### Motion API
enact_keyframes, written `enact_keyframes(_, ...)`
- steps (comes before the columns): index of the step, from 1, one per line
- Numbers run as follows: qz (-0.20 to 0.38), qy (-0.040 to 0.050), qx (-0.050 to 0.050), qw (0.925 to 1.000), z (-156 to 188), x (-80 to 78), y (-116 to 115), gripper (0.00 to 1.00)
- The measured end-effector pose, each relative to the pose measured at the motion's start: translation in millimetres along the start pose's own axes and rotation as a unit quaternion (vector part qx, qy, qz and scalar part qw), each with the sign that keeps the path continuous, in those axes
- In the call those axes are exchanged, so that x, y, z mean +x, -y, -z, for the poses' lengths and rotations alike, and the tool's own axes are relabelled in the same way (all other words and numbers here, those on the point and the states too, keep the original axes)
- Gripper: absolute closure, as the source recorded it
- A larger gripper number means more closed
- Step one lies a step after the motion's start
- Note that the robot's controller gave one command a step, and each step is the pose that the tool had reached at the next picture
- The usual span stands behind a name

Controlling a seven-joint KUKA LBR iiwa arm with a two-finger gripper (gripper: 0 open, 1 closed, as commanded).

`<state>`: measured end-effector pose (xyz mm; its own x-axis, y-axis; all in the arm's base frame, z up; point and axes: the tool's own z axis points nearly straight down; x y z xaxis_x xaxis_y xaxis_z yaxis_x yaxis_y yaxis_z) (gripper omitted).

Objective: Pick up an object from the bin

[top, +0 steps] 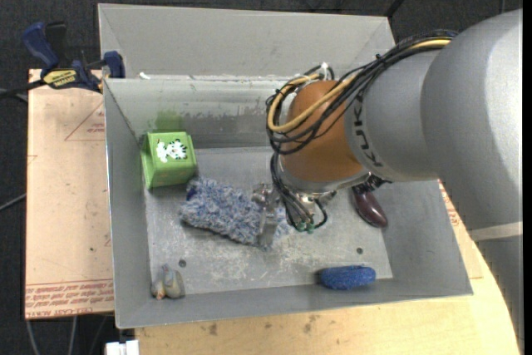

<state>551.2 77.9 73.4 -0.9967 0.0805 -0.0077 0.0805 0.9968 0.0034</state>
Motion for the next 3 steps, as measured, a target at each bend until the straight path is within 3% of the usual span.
enact_keyframes(3,0.000,-0.0011,0.000,1.0000,2.7,0.7,0.1,1.00)
